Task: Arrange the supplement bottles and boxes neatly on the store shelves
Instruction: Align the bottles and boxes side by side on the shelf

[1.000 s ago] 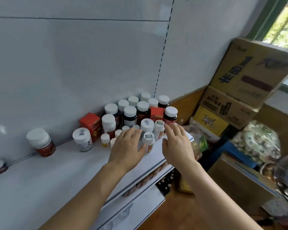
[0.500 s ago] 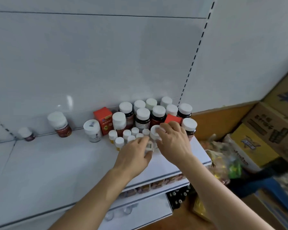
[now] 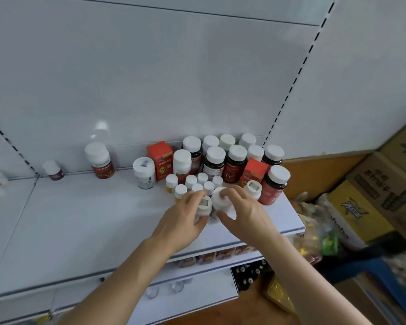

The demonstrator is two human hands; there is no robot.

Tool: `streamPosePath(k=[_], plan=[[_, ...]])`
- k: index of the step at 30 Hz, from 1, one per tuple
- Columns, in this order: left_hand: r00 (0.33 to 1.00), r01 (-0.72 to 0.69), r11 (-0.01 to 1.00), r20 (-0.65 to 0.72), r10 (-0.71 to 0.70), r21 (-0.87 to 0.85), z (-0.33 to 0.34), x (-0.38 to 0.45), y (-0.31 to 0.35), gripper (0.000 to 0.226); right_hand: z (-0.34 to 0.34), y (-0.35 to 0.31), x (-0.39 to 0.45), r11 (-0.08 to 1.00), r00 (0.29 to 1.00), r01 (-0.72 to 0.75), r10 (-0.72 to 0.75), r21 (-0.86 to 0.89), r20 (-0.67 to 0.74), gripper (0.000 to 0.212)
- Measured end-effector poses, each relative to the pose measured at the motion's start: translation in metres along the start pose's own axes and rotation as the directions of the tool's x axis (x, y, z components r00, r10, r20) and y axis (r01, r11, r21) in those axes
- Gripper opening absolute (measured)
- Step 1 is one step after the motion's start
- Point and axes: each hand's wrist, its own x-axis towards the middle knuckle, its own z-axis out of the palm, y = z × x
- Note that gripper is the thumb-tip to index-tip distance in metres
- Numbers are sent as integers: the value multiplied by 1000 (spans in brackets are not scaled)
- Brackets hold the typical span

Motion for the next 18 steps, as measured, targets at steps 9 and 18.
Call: streamPosePath(k=[9,18], plan=[[979,196,848,47,-200,-492,-19,-12,-12,56,-15,-24,-6,831,951,-297,304,471,62,45],[909,134,471,-81,-408,-872,-50,-50,24,39,-30,-70,7,452,925,-258,372,854,82,40]])
